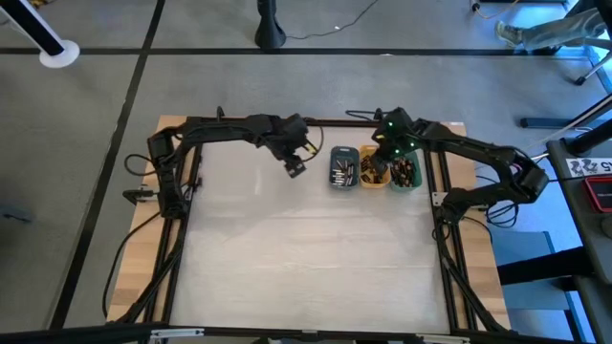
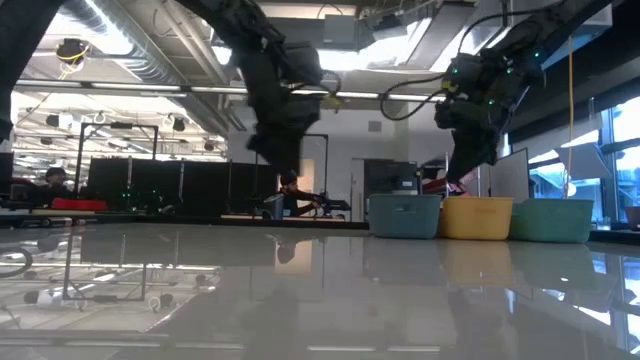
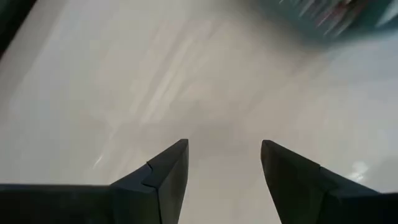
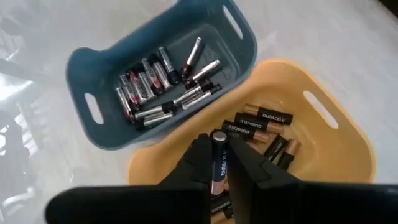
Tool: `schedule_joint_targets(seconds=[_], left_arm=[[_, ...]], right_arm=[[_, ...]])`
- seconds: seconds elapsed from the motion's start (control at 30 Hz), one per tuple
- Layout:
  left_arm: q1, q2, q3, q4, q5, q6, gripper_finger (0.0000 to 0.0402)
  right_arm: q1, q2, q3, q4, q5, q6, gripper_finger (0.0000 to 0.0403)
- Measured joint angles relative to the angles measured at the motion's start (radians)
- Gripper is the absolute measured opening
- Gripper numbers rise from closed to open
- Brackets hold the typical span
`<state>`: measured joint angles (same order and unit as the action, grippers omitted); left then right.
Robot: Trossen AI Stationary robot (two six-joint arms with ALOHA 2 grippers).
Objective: Sort batteries
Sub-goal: Put the black battery into the yellow bin
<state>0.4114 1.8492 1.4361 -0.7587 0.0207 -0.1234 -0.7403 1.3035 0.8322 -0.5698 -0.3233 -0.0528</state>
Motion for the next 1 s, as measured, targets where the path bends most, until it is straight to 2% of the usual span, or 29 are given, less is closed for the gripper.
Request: schedule_joint_targets(seconds=[0.1, 0.23, 0.67, 0.83, 1.0], left_arm=[[-0.001, -0.013, 0.0, -0.136, -0.088, -0.016, 0.0187], [-0.001, -0.013, -0.029, -0.239, -0.166, -0.05, 0.0186], [-0.001, -0.024, -0.09, -0.262, -0.184, -0.011, 0.0186], [-0.001, -0.117, -0.09, -0.23, -0.219, -0.005, 0.0186], [-0.001, -0.238, -0.09, -0.191, -0.307, -0.038, 0.0186]], right_arm=[[0.0, 0.017, 0.0, 0.002, 0.001, 0.001, 0.0022], [0.0, 0.035, 0.0, -0.001, 0.01, 0.001, 0.0023], [0.0, 0.071, 0.0, -0.007, 0.026, -0.004, 0.0024], [0.0, 0.071, 0.0, -0.008, 0.027, -0.005, 0.0024], [0.0, 0.071, 0.0, -0.007, 0.027, -0.009, 0.0024]])
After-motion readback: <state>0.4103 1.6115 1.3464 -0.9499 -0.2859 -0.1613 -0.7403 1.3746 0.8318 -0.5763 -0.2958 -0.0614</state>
